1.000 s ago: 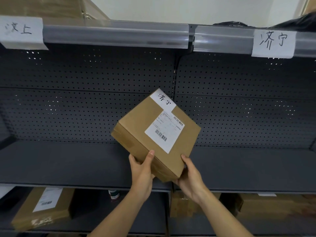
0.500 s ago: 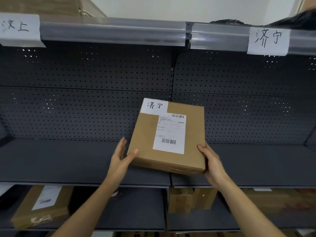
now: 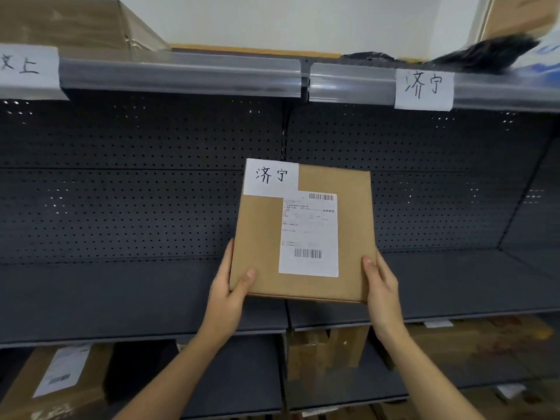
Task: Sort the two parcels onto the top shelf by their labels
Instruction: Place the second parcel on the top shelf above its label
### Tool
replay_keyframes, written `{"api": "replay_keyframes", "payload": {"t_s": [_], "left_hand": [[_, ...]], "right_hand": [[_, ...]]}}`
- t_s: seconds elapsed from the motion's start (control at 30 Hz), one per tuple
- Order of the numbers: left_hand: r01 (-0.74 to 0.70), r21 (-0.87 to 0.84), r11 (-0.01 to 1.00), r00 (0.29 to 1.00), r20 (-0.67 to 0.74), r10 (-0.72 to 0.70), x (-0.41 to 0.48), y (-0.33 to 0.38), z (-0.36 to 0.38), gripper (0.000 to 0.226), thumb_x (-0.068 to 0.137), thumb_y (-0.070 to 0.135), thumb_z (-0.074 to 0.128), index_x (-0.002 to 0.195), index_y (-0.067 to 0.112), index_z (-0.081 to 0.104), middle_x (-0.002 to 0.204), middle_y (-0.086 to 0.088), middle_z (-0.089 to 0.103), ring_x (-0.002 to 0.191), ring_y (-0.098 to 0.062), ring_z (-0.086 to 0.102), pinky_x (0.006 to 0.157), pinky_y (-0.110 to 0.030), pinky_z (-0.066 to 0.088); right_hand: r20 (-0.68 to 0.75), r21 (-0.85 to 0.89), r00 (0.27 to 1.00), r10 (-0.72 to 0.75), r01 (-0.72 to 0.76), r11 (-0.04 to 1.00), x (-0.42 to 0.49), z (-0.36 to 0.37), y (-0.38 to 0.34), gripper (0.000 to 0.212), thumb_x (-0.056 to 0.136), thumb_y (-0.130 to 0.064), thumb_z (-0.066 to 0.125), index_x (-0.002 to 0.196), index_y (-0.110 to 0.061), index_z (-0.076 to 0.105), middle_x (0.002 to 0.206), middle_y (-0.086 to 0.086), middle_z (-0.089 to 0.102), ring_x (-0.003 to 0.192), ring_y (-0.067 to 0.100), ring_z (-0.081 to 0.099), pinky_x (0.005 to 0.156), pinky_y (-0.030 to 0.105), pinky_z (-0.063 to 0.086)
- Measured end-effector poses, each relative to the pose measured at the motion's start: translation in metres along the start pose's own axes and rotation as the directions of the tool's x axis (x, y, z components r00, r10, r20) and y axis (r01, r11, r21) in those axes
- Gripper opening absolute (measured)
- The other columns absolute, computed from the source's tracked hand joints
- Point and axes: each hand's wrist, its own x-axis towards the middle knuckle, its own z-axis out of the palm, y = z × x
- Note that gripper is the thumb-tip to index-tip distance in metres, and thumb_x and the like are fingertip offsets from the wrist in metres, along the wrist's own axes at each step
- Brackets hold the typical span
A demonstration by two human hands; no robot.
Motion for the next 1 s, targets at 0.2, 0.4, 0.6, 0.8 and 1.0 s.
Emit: {"api": "replay_keyframes", "payload": {"t_s": [0.2,0.4,0.6,0.8,1.0], "left_hand": [[-0.223,0.152,0.963,0.975,0.020,0.223,-0.006,0.030,0.009,0.085,0.089,0.052,0.058,0.157,0.013,0.026,0.148,0.001,0.054,0.134,-0.014,0.053,0.110,-0.039,0.045],[-0.363,0.128,0.923,0.932,0.053,0.359,-0.004,0.060,0.025,0.090,0.089,0.059,0.056,0.157,0.010,0.024,0.149,-0.004,0.052,0.134,-0.017,0.053,0.109,-0.042,0.046],[-0.423,0.063,0.904,0.905,0.077,0.419,0.006,0.091,0.041,0.092,0.087,0.060,0.059,0.156,0.010,0.026,0.144,0.002,0.057,0.130,-0.010,0.057,0.105,-0.029,0.047],[-0.436,0.017,0.900,0.898,0.085,0.433,0.037,0.139,0.048,0.087,0.083,0.044,0.067,0.155,0.013,0.031,0.139,0.019,0.060,0.127,-0.002,0.057,0.107,-0.028,0.047],[-0.444,0.090,0.892,0.895,0.091,0.436,0.075,0.209,0.048,0.065,0.091,0.042,0.064,0.149,0.022,0.045,0.128,0.017,0.066,0.113,0.006,0.062,0.096,-0.017,0.050]], "right_hand": [[-0.174,-0.035,0.961,-0.215,0.212,0.977,-0.029,-0.020,-0.022,0.063,0.096,-0.051,0.051,0.146,-0.013,0.053,0.138,0.002,0.065,0.127,0.016,0.060,0.110,0.045,0.047],[-0.278,-0.064,0.885,-0.374,0.372,0.926,-0.040,-0.044,-0.053,0.053,0.101,-0.036,0.052,0.144,-0.004,0.054,0.137,0.009,0.066,0.128,0.023,0.060,0.106,0.039,0.049],[-0.295,-0.098,0.824,-0.484,0.478,0.873,-0.037,-0.066,-0.096,0.051,0.100,-0.026,0.048,0.144,0.000,0.052,0.138,0.013,0.064,0.126,0.018,0.060,0.102,0.021,0.050],[-0.239,-0.100,0.820,-0.520,0.512,0.853,-0.014,-0.074,-0.151,0.038,0.106,-0.017,0.046,0.142,-0.008,0.057,0.133,0.003,0.068,0.125,0.014,0.062,0.103,0.025,0.050],[-0.119,-0.005,0.892,-0.435,0.438,0.899,0.021,-0.073,-0.210,0.043,0.099,-0.019,0.043,0.138,-0.025,0.060,0.129,-0.005,0.072,0.119,0.017,0.066,0.097,0.034,0.051]]}}
